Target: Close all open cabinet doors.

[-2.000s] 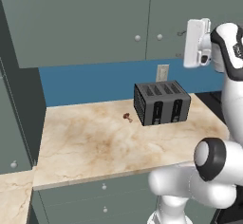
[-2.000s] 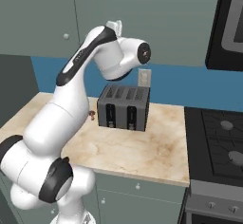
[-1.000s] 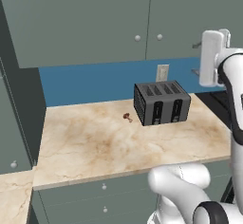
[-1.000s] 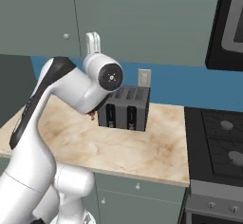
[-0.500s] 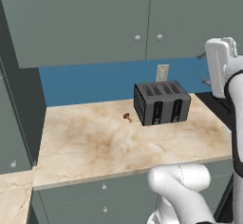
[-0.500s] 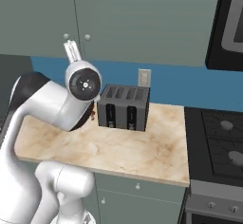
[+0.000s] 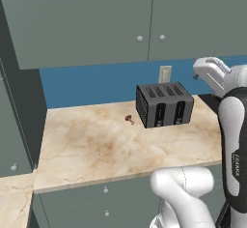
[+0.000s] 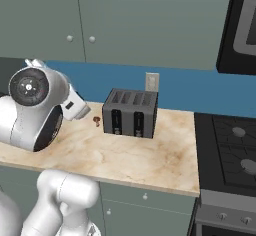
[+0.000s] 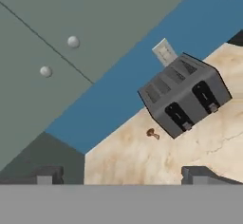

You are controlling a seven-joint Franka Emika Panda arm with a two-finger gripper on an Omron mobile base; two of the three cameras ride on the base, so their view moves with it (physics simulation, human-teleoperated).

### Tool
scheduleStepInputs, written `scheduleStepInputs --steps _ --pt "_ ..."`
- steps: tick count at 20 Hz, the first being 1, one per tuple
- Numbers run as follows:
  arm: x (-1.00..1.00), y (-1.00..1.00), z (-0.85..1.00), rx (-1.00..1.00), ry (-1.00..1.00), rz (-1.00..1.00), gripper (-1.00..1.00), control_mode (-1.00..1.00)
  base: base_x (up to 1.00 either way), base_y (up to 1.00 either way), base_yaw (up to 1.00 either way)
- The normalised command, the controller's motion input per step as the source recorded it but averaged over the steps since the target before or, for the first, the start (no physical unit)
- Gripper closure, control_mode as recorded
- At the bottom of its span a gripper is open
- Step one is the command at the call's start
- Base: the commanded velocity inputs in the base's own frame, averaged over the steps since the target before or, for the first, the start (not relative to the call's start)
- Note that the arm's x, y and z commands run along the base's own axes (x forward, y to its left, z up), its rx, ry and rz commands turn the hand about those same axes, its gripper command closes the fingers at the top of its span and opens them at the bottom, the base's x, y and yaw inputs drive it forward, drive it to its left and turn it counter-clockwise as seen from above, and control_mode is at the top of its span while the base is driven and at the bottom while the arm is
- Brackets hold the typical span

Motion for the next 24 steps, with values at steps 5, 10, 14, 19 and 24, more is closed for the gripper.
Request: scheduleStepInputs --steps 5,10,14,19,24 --pt "-0.47 0.33 -0.09 -0.5 0.01 0.23 -1.0 -1.0 0.0 0.0 0.0" --pt "-0.44 0.31 -0.08 -0.37 0.02 0.21 -1.0 -1.0 0.0 0.0 0.0" --pt "-0.44 0.26 -0.07 -0.32 0.0 0.23 -1.0 -1.0 0.0 0.0 0.0" --pt "-0.3 0.17 -0.11 -0.19 0.03 0.17 -1.0 -1.0 0.0 0.0 0.0" --pt "-0.03 0.0 -0.01 0.0 0.0 0.02 -1.0 -1.0 0.0 0.0 0.0"
